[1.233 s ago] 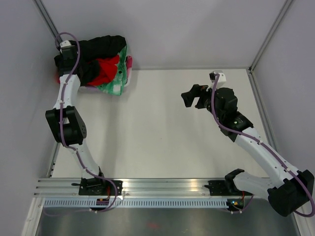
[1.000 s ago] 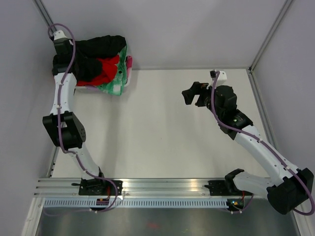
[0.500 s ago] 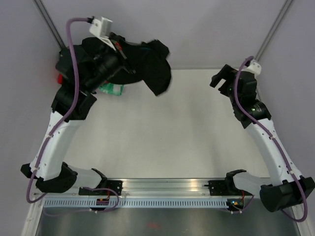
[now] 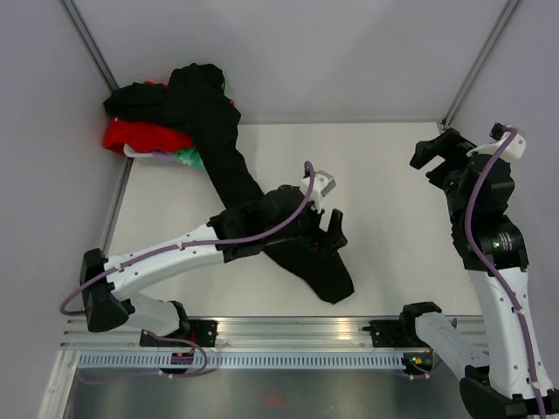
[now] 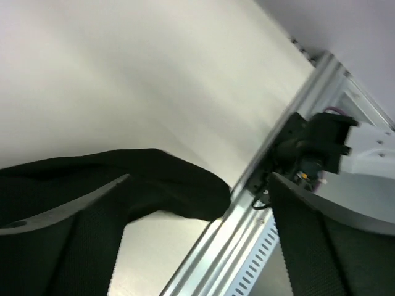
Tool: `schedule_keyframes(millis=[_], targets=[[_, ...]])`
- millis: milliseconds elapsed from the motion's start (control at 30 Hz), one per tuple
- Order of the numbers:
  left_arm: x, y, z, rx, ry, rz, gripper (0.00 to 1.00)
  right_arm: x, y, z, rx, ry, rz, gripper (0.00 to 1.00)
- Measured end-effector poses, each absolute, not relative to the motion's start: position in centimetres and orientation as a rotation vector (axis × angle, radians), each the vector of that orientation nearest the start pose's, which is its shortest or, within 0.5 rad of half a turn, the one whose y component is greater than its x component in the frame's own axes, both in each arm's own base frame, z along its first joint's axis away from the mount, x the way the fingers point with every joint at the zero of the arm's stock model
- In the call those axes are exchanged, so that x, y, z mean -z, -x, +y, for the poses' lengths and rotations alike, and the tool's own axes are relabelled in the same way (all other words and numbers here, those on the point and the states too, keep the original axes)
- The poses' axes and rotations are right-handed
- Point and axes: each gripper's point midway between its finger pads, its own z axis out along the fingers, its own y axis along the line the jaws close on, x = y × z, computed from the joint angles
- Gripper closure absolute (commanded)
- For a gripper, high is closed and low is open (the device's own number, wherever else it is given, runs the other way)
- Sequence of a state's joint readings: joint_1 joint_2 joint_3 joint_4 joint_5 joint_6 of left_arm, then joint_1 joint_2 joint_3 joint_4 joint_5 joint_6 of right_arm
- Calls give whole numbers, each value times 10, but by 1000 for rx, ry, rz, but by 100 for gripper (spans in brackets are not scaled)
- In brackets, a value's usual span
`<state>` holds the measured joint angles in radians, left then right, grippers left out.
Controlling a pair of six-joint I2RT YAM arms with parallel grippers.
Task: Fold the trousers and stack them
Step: Move the trousers to the center of the board
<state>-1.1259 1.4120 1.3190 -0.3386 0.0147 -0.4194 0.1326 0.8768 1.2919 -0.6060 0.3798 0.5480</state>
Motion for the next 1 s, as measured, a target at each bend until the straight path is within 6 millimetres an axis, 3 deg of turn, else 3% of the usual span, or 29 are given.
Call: schedule_keyframes(millis=[100, 200, 267, 333, 433, 533, 600, 667, 800, 900, 967, 1000], targets=[[-271, -189, -368, 808, -612, 2041, 0, -389, -295, 17, -272, -503, 1652, 2], [-309, -221, -300, 691, -369, 1975, 0, -371, -312, 53, -418, -360, 1727, 2], [-344, -267, -228, 599, -104, 1879, 0, -351, -329, 82, -500, -274, 1808, 2], [-363, -310, -148, 428, 157, 1793, 0, -328, -344, 115, -554, -178, 1886, 2], [-379, -363, -82, 266, 343, 1766, 0, -298, -346, 162, -627, -44, 1970, 2], [-388, -435, -63, 207, 390, 1778, 1, -288, -344, 184, -685, 23, 1990, 2], [-377, -490, -61, 187, 380, 1818, 1, -291, -348, 187, -696, 29, 1971, 2], [-353, -531, -60, 172, 356, 1875, 2, -291, -351, 188, -696, 34, 1966, 2], [-302, -574, -56, 167, 328, 1985, 3, -285, -355, 186, -668, 44, 1973, 2], [-278, -586, -43, 152, 324, 2026, 10, -283, -356, 185, -652, 57, 1975, 2], [-268, -590, -36, 136, 314, 2042, 24, -280, -358, 186, -645, 64, 1983, 2], [-265, -592, -33, 127, 303, 2046, 45, -278, -360, 186, -641, 67, 1988, 2]])
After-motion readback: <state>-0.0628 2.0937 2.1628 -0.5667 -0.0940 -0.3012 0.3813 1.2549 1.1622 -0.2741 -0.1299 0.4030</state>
